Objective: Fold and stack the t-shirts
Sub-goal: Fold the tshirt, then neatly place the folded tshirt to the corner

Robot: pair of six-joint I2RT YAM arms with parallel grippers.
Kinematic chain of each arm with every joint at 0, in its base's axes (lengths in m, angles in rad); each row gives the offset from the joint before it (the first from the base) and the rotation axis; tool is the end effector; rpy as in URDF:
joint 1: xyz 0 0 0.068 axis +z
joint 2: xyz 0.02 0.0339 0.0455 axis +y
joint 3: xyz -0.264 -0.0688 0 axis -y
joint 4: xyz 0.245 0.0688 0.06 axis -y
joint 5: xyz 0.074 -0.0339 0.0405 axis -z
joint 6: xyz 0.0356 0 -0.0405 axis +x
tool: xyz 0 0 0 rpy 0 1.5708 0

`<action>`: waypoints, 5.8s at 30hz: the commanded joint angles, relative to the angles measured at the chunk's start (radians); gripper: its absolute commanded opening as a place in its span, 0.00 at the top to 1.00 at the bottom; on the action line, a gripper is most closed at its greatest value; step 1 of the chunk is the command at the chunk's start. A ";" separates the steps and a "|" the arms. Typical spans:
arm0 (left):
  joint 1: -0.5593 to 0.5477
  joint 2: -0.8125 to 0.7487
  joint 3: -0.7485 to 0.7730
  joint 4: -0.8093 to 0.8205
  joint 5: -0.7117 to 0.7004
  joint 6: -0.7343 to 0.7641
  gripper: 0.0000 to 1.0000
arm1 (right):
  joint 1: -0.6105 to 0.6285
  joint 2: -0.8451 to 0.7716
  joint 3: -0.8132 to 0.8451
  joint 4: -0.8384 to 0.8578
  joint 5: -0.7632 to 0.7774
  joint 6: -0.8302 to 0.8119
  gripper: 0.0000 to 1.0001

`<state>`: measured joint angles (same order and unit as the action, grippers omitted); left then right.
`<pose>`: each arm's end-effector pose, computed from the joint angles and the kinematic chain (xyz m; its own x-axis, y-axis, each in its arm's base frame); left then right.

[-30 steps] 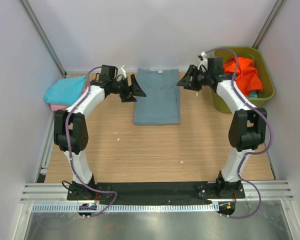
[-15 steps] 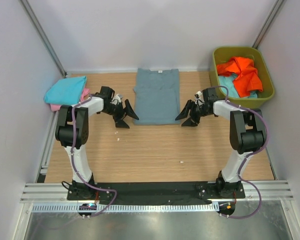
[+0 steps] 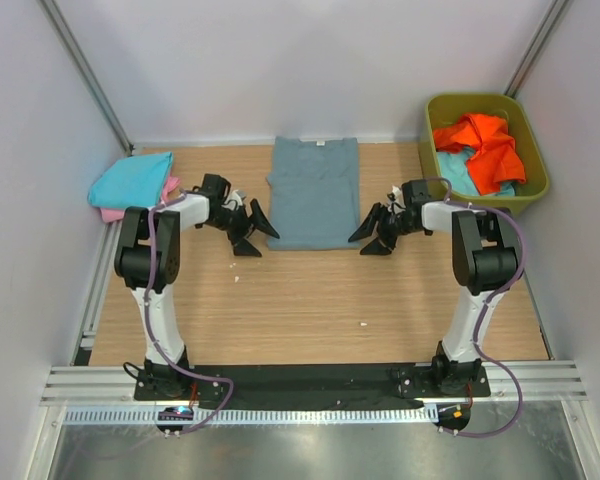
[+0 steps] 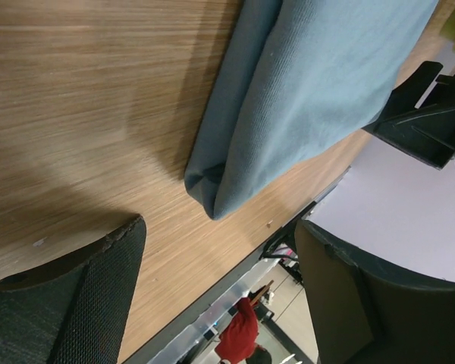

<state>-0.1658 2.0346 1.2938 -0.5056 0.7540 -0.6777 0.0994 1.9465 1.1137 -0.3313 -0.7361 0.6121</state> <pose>0.3819 -0.0886 0.1338 -0.9386 -0.3063 0.1585 -0.3248 0.6301 -0.7053 0.3616 0.0601 0.1260 -0.9421 0.3340 0.0306 0.2486 0.6343 0.7320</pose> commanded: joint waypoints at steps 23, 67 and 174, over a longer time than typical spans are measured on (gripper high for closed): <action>-0.055 0.055 0.068 0.044 -0.056 -0.019 1.00 | 0.010 0.011 0.087 0.017 0.033 -0.040 0.95; -0.089 0.523 1.262 0.101 -0.464 0.418 0.07 | -0.052 0.246 0.841 0.012 0.188 -0.183 0.35; 0.281 0.311 1.322 -0.676 -0.657 0.906 1.00 | -0.086 -0.271 0.299 -0.035 0.211 -0.371 0.28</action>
<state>0.1051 2.4298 2.5389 -1.2369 0.1963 0.1902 0.0174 1.7550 1.4311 -0.4145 -0.5255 0.2340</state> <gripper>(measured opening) 0.045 0.722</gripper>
